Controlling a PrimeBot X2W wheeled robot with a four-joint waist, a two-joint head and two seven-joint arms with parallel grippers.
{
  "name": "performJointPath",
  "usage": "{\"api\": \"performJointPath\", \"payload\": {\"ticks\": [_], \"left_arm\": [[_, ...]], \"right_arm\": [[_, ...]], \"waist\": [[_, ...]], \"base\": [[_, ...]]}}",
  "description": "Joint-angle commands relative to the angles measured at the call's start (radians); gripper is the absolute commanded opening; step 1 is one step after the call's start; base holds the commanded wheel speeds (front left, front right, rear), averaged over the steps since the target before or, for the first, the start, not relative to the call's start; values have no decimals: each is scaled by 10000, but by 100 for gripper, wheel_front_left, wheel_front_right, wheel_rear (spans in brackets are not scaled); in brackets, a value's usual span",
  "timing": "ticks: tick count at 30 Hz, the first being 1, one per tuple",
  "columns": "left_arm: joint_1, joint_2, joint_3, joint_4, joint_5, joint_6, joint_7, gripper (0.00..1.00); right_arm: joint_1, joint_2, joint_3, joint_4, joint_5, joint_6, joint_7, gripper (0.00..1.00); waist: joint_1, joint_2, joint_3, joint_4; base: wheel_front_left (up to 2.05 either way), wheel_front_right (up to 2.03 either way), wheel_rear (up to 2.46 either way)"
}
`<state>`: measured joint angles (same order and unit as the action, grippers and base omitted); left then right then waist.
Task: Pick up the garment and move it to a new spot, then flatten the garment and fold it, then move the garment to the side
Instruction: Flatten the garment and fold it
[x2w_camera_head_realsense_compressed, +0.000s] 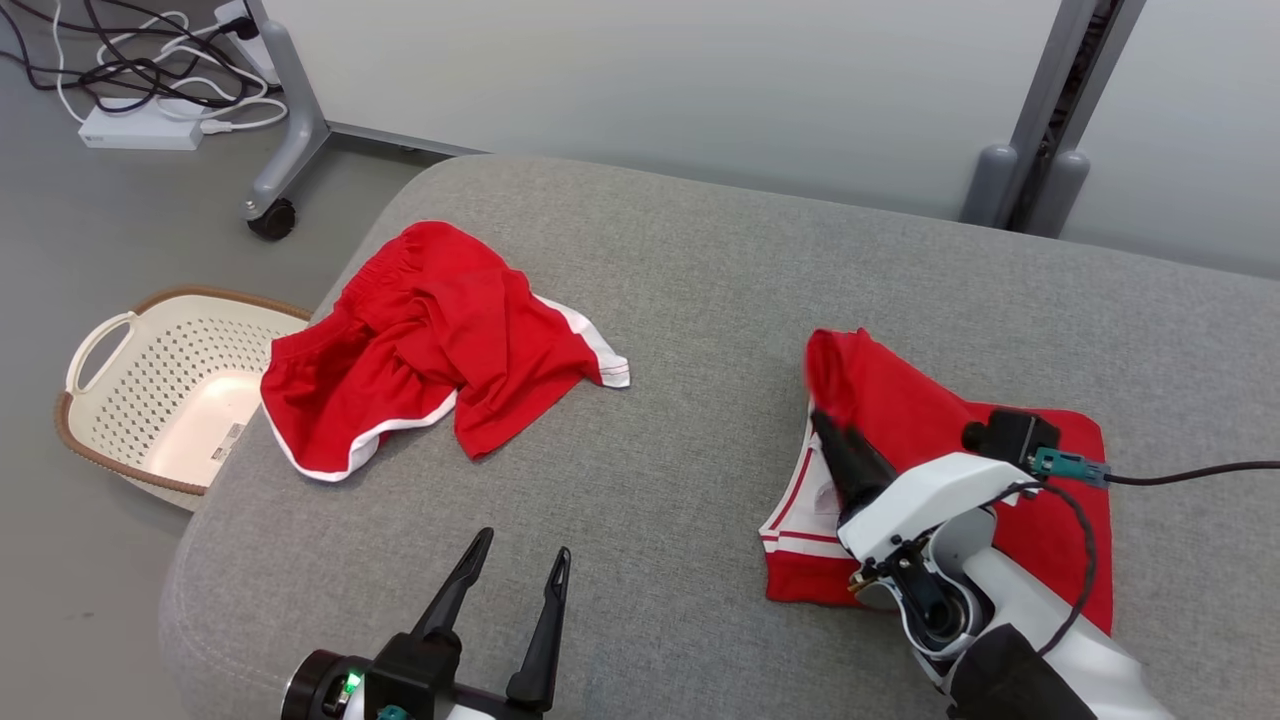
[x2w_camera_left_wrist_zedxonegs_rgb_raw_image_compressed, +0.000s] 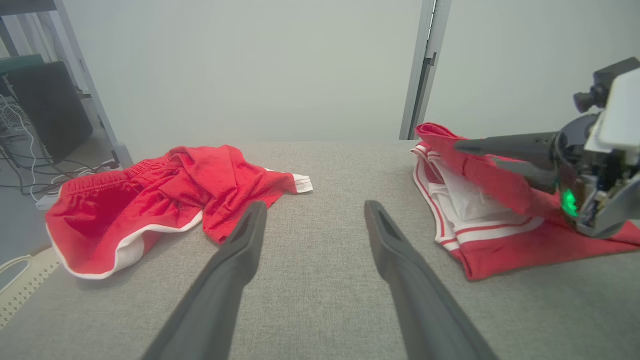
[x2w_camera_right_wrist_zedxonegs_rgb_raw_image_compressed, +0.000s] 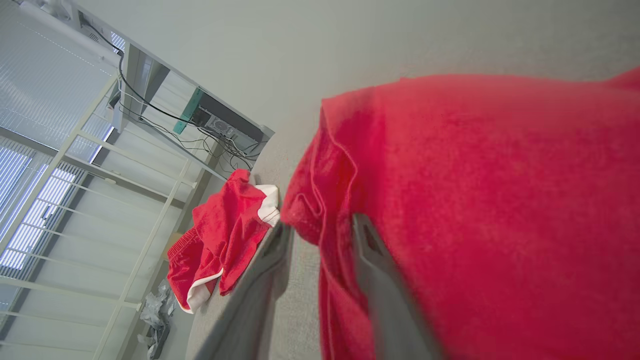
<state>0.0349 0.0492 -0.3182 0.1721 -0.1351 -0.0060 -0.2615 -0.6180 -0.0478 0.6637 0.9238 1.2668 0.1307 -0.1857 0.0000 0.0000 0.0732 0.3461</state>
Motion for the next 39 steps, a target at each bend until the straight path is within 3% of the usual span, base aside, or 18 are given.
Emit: {"api": "performJointPath", "payload": {"ticks": [1, 9, 16, 22, 30, 39], "left_arm": [[-90, 29, 38, 3, -70, 67, -38, 100], [-136, 27, 168, -48, -95, 124, -36, 100], [-273, 28, 286, -103, -324, 143, -38, 100], [-379, 32, 504, -16, -658, 340, -38, 100], [-368, 38, 963, -14, -1566, 823, -38, 100], [-41, 35, 1171, -31, -1692, 909, -36, 100]], "right_arm": [[-121, -62, 107, -49, 141, 1, -68, 100], [-520, -72, 516, -108, 431, 1, -526, 100], [-703, -663, 144, 322, -749, 1, -823, 100], [-250, -1014, -1172, -63, -2627, 1, -810, 100], [926, -943, -2492, -1743, -4672, 1, -811, 100], [2793, -1261, -3301, -4533, -7002, 1, -793, 100]], "waist": [[0, 0, 8, -66], [0, 0, -18, -861], [0, 0, -15, -2025], [0, 0, -51, -3017], [0, 0, -225, -3973], [0, 0, -664, -4147]], "base": [[0, 0, 0], [0, 0, 0], [0, 0, 0], [0, 0, 0], [0, 0, 0], [0, 0, 0]]}}
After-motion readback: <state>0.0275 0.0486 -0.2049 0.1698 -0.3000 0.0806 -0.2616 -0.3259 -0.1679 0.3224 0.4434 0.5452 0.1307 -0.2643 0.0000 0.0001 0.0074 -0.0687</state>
